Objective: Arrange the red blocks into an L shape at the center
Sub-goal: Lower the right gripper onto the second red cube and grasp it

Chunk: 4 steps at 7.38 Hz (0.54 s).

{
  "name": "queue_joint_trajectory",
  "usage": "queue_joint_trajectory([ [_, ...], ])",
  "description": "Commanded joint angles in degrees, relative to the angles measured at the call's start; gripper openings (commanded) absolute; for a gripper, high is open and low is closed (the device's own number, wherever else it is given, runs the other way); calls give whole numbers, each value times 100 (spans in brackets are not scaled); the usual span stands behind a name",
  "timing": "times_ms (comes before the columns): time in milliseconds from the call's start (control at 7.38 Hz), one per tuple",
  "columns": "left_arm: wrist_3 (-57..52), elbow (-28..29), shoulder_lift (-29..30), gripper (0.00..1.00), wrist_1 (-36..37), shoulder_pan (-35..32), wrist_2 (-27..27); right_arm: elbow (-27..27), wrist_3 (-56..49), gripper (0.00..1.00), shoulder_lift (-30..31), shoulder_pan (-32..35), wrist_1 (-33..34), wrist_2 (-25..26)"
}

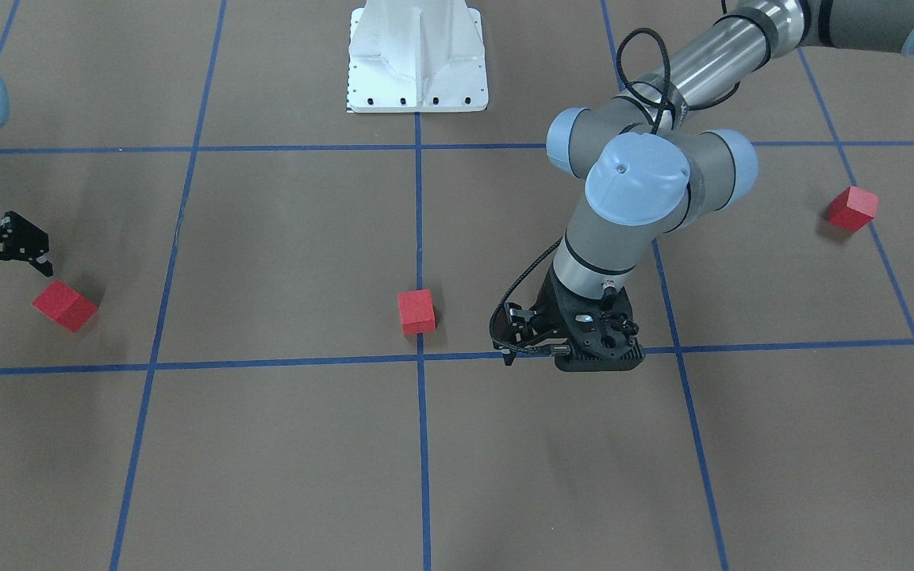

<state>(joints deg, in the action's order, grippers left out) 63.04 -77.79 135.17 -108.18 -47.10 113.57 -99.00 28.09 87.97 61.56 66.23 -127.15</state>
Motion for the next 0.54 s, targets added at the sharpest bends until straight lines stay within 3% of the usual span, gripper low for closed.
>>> queue_joint_trajectory([
  [0, -20, -9, -35, 100, -19, -36, -2, 187, 1963, 99, -78, -12, -5, -29],
  [406, -11, -17, -26, 100, -28, -80, -2, 363, 3726, 99, -420, -388, -14, 76],
])
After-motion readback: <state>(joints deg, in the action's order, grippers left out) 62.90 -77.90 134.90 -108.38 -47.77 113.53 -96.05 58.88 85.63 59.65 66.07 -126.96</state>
